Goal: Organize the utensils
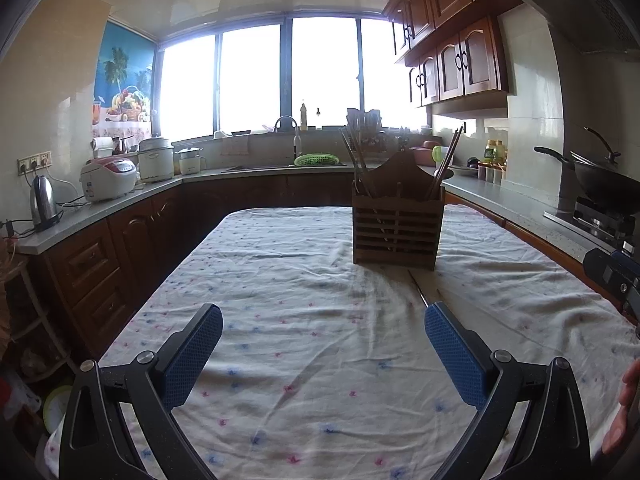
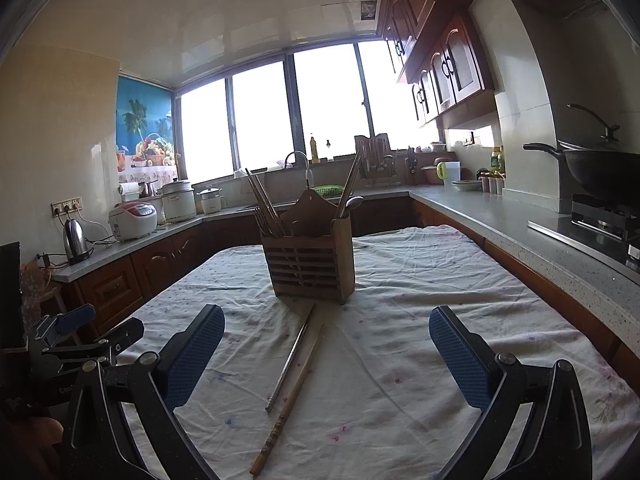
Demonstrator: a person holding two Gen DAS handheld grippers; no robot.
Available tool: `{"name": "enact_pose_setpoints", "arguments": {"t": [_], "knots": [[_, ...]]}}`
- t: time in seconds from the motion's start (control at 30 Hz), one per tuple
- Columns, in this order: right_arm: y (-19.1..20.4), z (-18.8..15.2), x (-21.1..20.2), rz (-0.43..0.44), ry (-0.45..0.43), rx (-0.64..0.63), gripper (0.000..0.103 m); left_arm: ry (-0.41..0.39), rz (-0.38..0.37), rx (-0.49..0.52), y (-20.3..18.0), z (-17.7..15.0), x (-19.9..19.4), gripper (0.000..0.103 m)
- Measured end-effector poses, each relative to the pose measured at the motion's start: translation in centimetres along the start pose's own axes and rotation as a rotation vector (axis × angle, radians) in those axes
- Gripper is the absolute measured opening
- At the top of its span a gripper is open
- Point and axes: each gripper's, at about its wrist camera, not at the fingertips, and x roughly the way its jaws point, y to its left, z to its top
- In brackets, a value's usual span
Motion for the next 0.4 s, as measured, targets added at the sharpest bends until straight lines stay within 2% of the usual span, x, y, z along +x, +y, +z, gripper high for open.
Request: {"name": "enact_pose_setpoints", "arguments": {"t": [0.4], "knots": [[-0.5,0.7,1.8,-0.004,0.047,-0.002,0.103,0.038,-0.027,-0.021,-0.1,1.1,1.1,0.102]]}}
